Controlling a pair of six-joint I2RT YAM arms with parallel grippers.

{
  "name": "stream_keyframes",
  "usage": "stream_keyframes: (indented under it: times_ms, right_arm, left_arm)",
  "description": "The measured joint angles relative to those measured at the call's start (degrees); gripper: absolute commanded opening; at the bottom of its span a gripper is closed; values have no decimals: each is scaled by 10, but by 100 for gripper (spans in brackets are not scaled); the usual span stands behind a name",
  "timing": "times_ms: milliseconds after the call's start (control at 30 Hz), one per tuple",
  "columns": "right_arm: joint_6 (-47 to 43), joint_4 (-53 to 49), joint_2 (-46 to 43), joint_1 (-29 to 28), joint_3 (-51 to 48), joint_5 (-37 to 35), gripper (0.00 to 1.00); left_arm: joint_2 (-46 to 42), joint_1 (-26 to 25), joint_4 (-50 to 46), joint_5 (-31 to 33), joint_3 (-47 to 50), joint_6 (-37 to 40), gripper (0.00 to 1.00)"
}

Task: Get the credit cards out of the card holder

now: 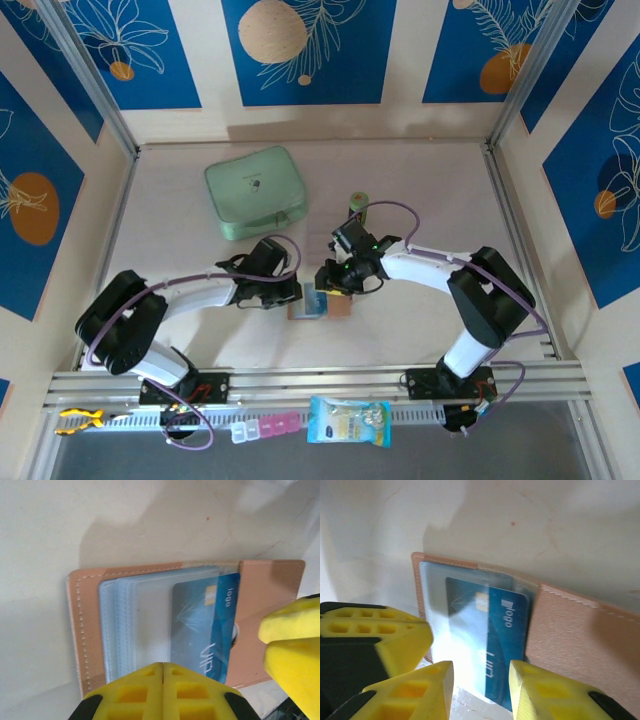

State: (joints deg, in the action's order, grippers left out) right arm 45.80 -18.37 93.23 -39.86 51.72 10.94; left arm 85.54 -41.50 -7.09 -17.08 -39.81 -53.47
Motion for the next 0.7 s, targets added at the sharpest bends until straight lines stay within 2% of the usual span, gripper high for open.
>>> stream_keyframes:
  times_ms: [200,700]
  right_arm:
    - [-8,23,-10,15,-37,21,30]
    - [-14,69,0,21,-57,49,25]
  left_arm:
    - [2,-9,-2,-6,-19,0,0]
    - [39,-19,-31,-2,-30,30,0]
